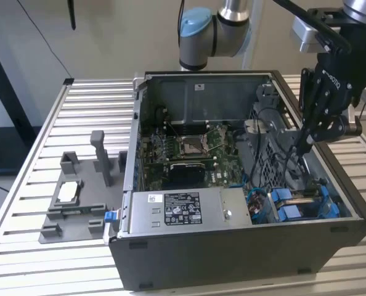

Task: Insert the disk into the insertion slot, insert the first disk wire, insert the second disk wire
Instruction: 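Insert the second disk wire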

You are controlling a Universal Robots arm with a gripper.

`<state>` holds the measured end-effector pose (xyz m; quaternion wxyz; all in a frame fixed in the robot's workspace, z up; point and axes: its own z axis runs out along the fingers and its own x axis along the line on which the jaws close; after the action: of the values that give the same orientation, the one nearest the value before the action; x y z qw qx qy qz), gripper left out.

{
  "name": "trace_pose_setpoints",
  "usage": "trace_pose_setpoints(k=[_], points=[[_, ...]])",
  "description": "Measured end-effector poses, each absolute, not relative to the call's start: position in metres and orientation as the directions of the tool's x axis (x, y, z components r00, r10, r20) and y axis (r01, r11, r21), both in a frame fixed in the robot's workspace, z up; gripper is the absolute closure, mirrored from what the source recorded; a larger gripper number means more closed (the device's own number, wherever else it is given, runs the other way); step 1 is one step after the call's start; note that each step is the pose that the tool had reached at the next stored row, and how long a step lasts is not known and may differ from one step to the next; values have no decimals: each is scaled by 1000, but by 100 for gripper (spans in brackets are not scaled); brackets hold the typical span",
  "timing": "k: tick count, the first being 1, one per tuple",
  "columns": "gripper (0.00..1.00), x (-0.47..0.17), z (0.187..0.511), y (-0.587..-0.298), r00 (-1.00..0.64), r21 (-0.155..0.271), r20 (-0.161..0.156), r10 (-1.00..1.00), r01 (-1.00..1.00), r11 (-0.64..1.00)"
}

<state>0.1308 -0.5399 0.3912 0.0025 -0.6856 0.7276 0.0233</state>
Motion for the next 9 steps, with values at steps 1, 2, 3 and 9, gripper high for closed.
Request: trace_pose_setpoints(k=[1, 2, 3, 9], points=[[84, 129, 391, -540, -60, 29, -32, -998, -998, 59], [84, 126, 391, -539, -59, 28, -29, -998, -998, 59], [84, 124, 391, -539, -59, 26, -25, -998, -998, 58], [84, 113, 389, -539, -56, 4, -15, -998, -998, 56]])
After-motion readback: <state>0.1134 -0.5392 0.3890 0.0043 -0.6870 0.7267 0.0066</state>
